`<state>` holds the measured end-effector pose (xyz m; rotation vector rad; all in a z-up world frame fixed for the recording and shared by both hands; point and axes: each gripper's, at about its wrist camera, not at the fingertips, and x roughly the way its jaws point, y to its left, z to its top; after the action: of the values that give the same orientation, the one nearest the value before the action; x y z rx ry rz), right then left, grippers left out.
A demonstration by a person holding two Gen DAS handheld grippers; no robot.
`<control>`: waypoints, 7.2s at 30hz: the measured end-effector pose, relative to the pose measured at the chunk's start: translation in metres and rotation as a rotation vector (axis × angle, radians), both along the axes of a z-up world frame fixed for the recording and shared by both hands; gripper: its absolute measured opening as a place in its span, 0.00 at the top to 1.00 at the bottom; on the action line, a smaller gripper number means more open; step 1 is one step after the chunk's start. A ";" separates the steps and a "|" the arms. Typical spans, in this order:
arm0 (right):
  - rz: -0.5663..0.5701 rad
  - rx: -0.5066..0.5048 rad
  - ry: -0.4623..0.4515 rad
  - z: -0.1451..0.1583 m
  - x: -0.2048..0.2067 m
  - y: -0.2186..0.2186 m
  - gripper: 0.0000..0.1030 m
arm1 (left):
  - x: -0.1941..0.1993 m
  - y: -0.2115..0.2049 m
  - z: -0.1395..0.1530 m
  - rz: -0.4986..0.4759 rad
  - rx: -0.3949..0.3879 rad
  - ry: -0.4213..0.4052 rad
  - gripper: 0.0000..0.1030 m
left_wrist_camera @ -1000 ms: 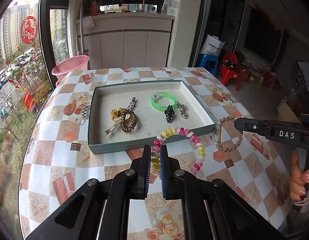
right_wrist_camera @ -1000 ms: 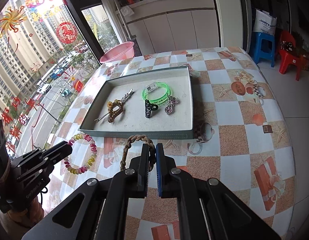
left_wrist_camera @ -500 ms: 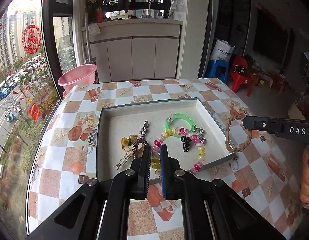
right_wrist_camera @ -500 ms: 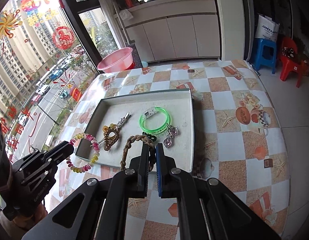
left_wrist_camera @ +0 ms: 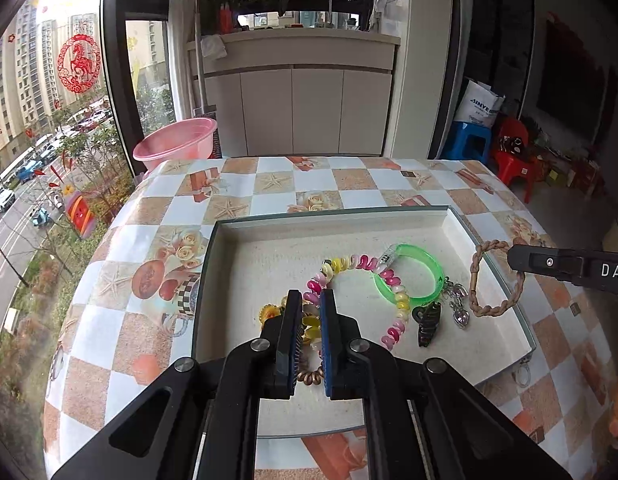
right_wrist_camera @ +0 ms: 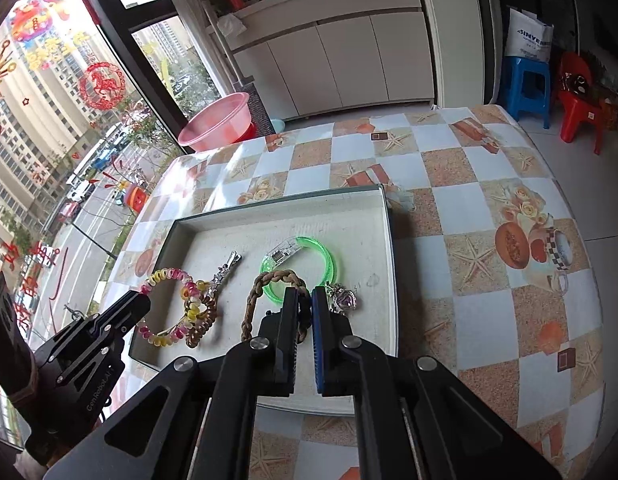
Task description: Organize jewelry
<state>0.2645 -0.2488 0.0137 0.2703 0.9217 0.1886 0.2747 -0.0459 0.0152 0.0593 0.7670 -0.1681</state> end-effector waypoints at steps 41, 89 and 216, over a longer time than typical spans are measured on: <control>-0.037 0.032 0.022 -0.033 0.006 -0.007 0.52 | 0.023 -0.019 -0.038 0.021 0.144 0.037 0.79; -0.035 -0.158 -0.052 -0.035 -0.124 0.034 0.00 | -0.131 0.031 -0.019 0.119 0.066 -0.057 0.00; -0.096 -0.274 -0.239 -0.027 -0.193 0.054 0.00 | -0.171 0.037 -0.030 0.169 0.051 -0.053 0.00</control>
<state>0.0711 -0.1947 -0.0129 0.0357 0.6859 0.0044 0.1033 -0.0092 -0.0148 0.0472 0.7196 0.0136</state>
